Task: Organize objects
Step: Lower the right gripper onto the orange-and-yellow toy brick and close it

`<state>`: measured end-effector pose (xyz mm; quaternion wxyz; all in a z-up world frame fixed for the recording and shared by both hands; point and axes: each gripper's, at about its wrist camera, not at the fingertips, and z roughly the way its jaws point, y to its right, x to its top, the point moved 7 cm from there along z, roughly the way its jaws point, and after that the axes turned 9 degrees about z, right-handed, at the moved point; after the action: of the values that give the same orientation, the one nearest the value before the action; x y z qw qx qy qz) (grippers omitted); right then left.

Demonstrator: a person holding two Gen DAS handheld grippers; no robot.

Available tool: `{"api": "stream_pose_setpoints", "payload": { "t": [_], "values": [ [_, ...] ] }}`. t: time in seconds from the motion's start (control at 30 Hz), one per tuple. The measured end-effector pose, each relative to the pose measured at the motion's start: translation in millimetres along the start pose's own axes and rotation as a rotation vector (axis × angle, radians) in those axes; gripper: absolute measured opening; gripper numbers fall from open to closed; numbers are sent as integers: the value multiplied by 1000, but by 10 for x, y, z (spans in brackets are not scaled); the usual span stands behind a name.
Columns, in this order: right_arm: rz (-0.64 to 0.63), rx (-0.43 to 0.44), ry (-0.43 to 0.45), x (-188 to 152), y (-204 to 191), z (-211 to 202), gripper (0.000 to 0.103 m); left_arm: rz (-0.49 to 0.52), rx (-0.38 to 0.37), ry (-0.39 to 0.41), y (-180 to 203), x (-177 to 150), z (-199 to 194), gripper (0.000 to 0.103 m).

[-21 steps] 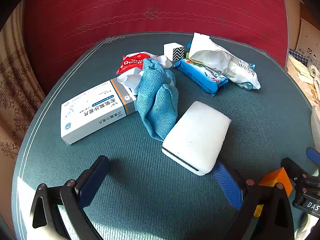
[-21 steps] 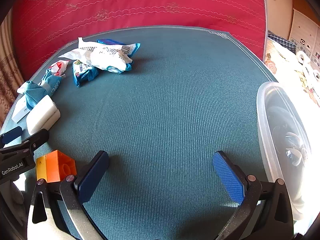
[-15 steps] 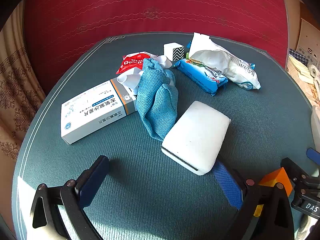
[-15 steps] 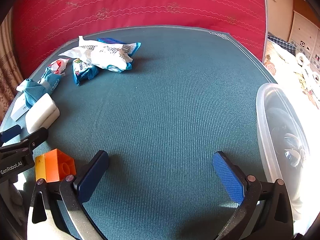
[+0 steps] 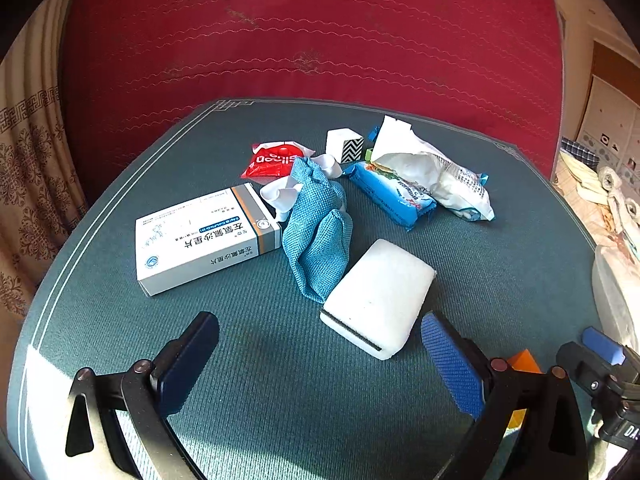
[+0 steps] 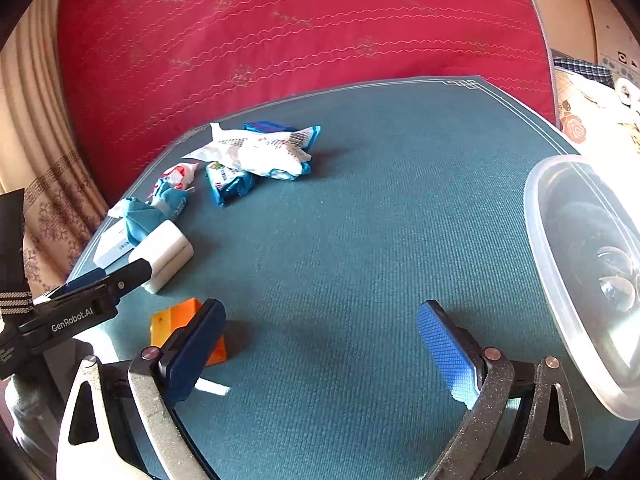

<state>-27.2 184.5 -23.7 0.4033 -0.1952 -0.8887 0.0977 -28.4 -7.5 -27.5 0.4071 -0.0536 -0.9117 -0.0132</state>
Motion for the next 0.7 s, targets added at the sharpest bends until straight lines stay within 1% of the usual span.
{"api": "stream_pose_setpoints", "payload": {
  "t": [0.07,0.17,0.23,0.33,0.37,0.43,0.47,0.53,0.63,0.7],
  "values": [
    [-26,48,-6,-47,-121,3,92,-18,2,20,-27,7,-34,103],
    [-72,113,-29,-128,-330,35,84,-59,-3,34,-83,20,-46,103],
    [-112,133,-45,-206,-480,63,77,-83,-9,36,-114,31,-45,103],
    [-160,163,-68,-295,-663,117,71,-92,-13,35,-137,37,-38,103],
    [-174,167,-75,-320,-710,131,69,-88,-11,36,-136,31,-43,103],
    [-209,159,-91,-371,-785,184,61,-80,-6,37,-115,34,-42,103],
    [-221,158,-100,-398,-812,200,59,-77,-4,38,-113,34,-40,103],
    [-237,149,-119,-431,-846,247,50,-78,-4,39,-116,37,-39,103],
    [-235,146,-129,-445,-850,280,45,-79,-1,38,-122,33,-38,103],
    [-229,151,-130,-446,-839,281,45,-75,3,33,-118,24,-34,103]
  ]
}}
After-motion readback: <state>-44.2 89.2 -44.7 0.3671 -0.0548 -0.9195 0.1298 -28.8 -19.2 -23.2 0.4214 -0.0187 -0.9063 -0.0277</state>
